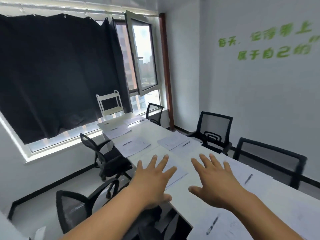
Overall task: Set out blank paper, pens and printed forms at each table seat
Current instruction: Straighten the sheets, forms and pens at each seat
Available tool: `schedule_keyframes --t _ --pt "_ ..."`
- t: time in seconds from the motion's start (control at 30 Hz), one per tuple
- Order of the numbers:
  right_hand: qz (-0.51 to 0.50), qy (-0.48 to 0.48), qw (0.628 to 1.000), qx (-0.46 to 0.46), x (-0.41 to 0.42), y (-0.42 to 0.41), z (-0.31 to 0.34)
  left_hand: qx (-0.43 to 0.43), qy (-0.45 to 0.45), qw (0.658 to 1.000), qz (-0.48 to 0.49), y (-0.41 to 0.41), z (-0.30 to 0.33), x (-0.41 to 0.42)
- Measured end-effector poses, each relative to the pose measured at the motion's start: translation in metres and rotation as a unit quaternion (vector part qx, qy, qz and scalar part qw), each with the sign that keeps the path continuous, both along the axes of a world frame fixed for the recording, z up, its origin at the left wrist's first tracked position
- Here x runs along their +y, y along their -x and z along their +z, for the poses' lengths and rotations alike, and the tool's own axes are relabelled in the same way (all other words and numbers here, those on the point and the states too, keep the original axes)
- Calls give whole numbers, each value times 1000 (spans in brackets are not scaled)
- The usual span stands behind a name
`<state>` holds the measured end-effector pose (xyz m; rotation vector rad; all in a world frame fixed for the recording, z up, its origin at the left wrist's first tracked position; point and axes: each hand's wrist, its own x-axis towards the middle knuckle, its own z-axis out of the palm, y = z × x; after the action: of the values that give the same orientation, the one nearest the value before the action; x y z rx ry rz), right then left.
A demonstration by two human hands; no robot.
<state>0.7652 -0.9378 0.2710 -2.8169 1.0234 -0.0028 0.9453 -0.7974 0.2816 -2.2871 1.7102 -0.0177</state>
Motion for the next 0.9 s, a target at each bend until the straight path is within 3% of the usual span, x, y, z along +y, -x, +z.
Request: schedule_keyframes --t 0.27,0.53,0.9 --pt "-166 -30 985 32 17 -20 -13 39 -8 988 -147 -71 -21 -48" --pt "-292 -81 950 69 0 31 -49 80 -44 964 -251 -47 -61 -118" --pt "-307 -214 922 103 -44 83 -163 133 -207 936 -253 9 -159 -182"
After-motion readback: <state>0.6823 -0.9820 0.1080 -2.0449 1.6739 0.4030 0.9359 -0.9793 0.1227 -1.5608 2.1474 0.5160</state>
